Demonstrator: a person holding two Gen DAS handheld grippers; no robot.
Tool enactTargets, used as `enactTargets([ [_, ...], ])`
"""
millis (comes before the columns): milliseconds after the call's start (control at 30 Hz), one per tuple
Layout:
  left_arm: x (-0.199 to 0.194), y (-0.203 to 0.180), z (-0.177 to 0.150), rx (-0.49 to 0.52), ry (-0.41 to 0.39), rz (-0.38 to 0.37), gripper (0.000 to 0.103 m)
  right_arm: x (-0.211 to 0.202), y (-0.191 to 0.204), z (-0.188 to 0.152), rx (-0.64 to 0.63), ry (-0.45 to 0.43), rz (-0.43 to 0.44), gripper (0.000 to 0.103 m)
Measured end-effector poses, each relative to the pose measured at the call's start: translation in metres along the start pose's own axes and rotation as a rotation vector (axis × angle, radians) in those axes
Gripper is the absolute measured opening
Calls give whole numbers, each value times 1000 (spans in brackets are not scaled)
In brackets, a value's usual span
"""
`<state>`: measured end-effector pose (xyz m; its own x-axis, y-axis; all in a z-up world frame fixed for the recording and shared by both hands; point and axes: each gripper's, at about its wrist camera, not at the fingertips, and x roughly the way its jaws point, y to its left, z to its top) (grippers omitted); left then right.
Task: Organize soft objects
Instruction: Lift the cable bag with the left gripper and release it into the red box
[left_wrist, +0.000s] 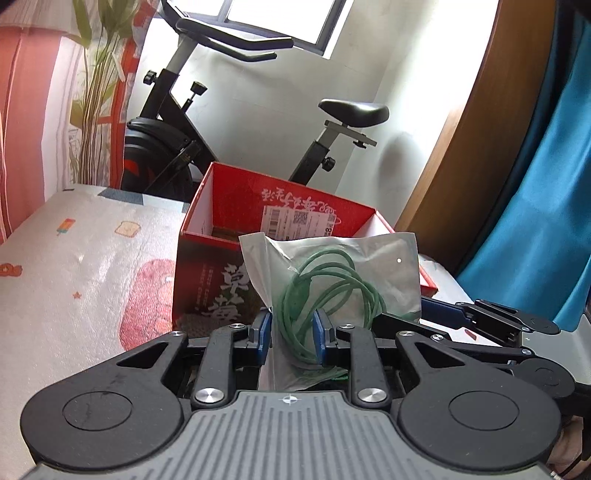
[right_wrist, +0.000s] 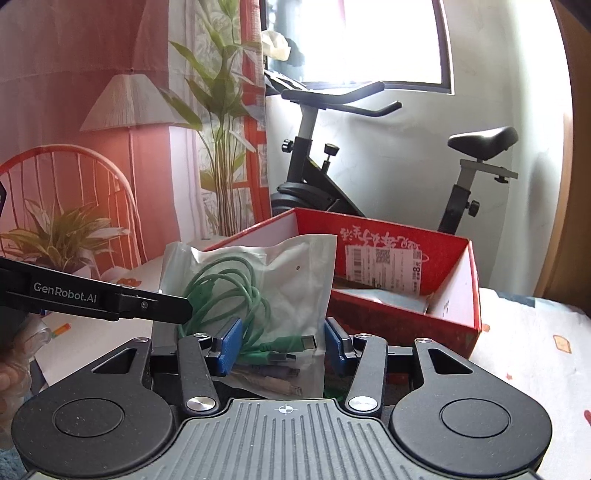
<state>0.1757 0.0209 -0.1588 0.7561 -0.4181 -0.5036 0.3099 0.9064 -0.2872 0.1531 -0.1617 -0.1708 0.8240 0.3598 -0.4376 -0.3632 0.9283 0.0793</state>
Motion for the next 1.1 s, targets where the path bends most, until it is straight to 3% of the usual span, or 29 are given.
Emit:
enactTargets([
  [367, 1, -10, 48, 58, -69, -1, 26, 9, -7, 57, -13, -23, 10, 43],
  [633, 23, 3, 81, 23, -85, 2, 26, 38, -17, 93, -44, -27, 0, 43],
  [1100, 86, 12, 121, 80, -30, 95, 26, 118, -46, 112, 1, 15, -15, 43],
])
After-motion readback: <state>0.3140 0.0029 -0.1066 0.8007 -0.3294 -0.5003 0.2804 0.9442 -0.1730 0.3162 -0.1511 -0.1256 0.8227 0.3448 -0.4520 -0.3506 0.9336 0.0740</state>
